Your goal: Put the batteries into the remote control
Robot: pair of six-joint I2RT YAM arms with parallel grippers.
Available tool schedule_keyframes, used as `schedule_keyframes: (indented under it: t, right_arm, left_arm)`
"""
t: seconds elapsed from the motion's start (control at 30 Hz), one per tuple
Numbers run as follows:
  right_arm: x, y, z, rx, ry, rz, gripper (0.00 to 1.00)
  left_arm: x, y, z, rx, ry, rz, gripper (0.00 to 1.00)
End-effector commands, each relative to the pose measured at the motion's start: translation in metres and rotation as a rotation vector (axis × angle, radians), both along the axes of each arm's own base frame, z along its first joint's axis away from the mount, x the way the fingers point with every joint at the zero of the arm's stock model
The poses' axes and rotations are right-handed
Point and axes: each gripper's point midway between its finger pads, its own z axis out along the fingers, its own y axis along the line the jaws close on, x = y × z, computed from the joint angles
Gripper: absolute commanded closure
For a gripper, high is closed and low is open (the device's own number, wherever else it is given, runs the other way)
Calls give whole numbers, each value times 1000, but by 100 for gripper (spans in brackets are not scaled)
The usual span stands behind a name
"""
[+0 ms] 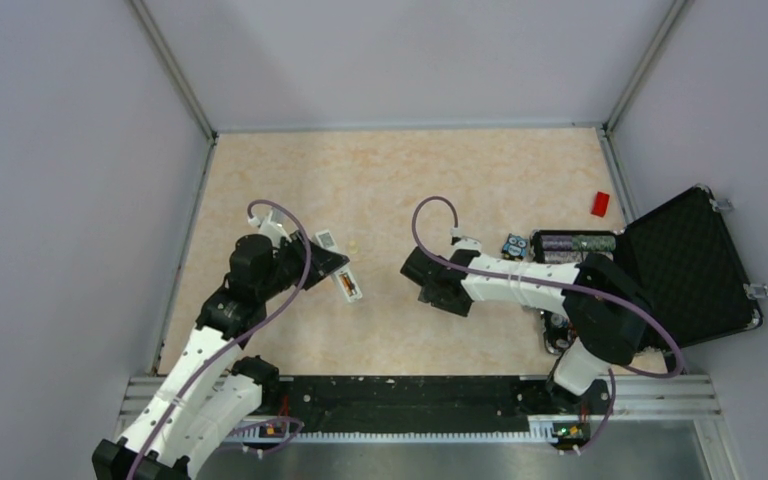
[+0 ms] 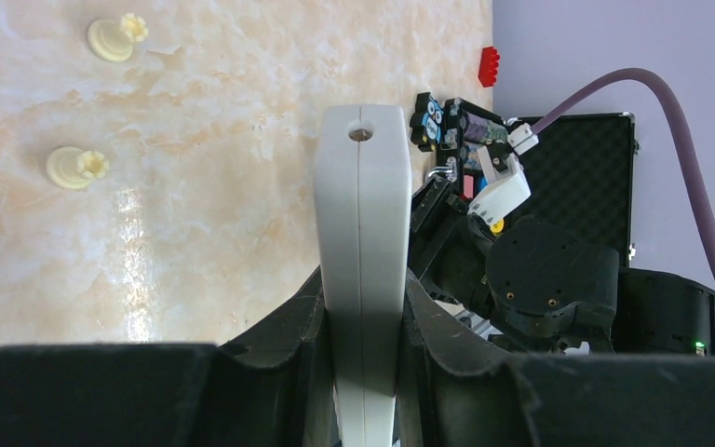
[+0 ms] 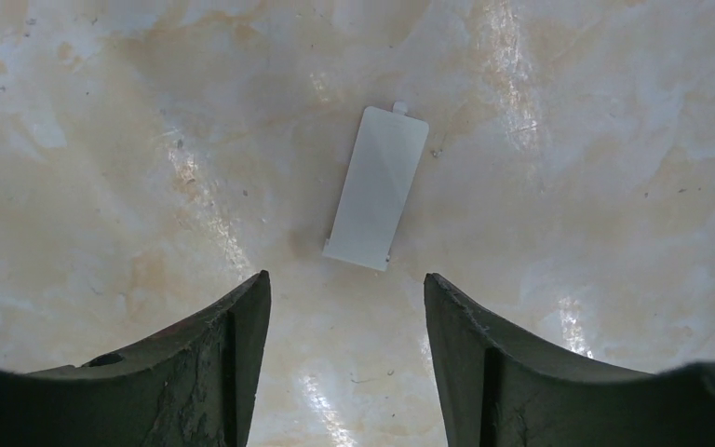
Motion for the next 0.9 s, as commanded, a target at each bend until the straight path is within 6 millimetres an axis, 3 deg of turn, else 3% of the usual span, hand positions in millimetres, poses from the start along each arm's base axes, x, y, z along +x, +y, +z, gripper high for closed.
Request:
schedule_keyframes:
  t: [0.0,0.87]
  right_arm:
    - [11,5,3,13,-51,-91,41]
    - [8,-17,-37,-56,18,-224,56]
  left_arm:
    - [6,-1,8,-3,-55,-9,100]
    - [6,1,5,22,-51,-30,100]
